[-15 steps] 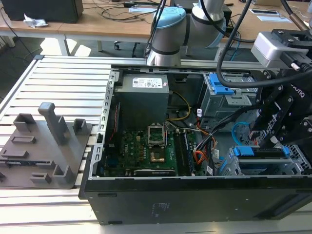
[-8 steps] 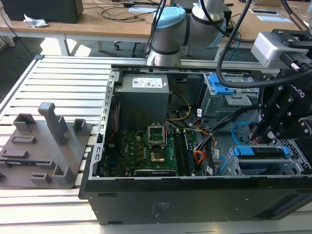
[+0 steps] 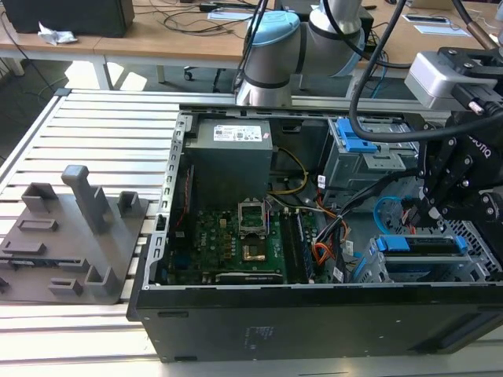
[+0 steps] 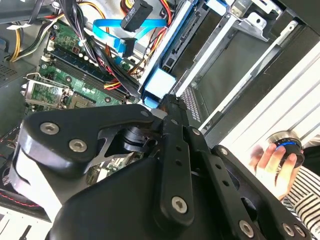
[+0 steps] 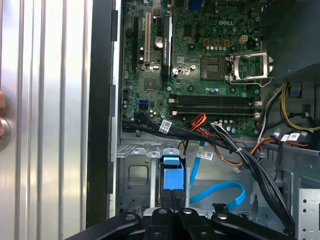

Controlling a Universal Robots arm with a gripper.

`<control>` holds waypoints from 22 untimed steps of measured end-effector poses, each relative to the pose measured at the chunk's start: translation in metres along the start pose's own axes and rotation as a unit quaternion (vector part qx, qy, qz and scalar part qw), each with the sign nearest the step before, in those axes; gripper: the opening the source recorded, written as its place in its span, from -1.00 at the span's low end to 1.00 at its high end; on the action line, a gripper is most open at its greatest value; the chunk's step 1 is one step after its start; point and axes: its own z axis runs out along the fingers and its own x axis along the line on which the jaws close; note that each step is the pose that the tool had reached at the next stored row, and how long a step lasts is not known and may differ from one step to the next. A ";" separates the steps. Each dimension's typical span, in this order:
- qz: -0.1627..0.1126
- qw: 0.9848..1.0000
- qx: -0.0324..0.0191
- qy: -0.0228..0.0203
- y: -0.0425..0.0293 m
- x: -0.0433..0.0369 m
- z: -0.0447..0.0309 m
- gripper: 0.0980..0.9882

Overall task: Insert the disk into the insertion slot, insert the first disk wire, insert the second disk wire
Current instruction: 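Insert the disk into the insertion slot, then insert the first disk wire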

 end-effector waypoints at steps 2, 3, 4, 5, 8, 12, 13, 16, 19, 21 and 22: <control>0.000 1.000 0.000 0.000 0.0000 0.0000 0.0001 -0.98; 0.000 1.000 0.000 0.000 0.0000 0.0000 0.0001 -0.98; 0.000 1.000 0.000 0.000 0.0000 0.0000 0.0001 -0.98; 0.000 1.000 0.000 0.000 0.0000 0.0000 0.0001 -0.98; 0.000 1.000 0.000 0.000 0.0000 0.0000 0.0002 -0.98; 0.000 1.000 0.000 0.000 -0.0080 0.0001 0.0000 -0.98; 0.000 1.000 0.000 0.000 -0.0126 0.0001 -0.0002 -0.98; 0.000 1.000 0.000 0.000 -0.0234 -0.0003 -0.0007 -0.98; 0.000 1.000 0.000 0.000 -0.0361 -0.0054 -0.0011 -0.98; 0.000 1.000 0.000 0.000 -0.0376 -0.0166 -0.0012 -0.98; 0.000 1.000 0.000 0.000 -0.0379 -0.0202 -0.0012 -0.98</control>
